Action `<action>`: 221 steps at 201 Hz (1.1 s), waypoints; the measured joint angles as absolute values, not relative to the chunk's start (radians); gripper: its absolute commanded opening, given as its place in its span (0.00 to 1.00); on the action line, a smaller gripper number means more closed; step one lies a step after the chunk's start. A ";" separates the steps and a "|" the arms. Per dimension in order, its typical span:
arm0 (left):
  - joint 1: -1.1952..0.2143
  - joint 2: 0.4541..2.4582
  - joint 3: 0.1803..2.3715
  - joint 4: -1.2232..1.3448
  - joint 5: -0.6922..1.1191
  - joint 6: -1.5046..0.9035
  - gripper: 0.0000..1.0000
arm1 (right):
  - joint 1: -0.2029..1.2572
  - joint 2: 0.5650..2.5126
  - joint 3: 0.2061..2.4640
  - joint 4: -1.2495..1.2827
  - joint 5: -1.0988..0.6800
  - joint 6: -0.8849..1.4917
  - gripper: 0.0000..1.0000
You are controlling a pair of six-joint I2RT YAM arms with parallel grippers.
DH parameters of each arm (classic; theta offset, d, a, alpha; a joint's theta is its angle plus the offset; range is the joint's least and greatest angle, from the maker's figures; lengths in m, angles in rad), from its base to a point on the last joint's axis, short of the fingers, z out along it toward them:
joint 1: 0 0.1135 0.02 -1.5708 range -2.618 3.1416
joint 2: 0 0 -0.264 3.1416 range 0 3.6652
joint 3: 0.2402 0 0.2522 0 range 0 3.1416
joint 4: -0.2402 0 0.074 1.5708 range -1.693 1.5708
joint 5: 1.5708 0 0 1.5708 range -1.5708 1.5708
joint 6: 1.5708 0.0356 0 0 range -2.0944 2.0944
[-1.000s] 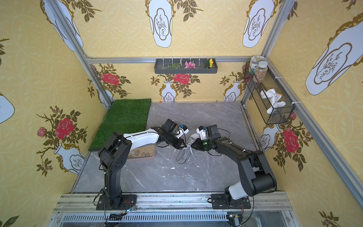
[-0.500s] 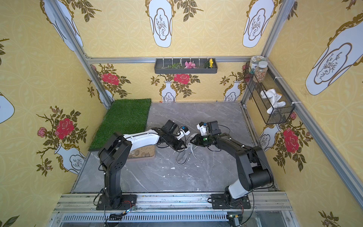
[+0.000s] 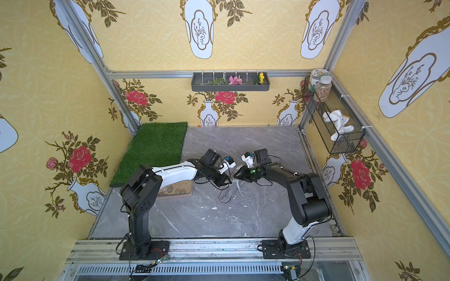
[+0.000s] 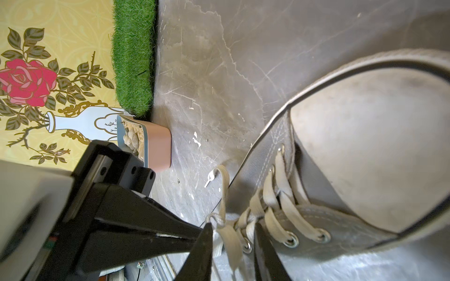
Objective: Tie the shoes
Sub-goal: Cross the shoelace with the shoelace.
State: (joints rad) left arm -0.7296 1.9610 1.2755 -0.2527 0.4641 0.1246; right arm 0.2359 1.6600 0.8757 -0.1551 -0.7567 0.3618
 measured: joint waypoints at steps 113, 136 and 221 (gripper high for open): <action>-0.731 1.960 1.275 -0.250 0.464 0.131 0.00 | 0.237 1.671 0.857 -0.104 -0.768 0.382 0.04; -0.731 1.957 1.274 -0.249 0.464 0.130 0.00 | 0.236 1.661 0.844 -0.101 -0.767 0.382 0.01; -0.731 1.953 1.272 -0.248 0.464 0.122 0.01 | 0.233 1.602 0.790 -0.068 -0.756 0.389 0.00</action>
State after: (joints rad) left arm -0.7315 1.9530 1.2716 -0.2478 0.4641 0.1223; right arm 0.2333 1.6016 0.7902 -0.0685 -0.7555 0.3889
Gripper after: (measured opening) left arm 0.054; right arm 0.048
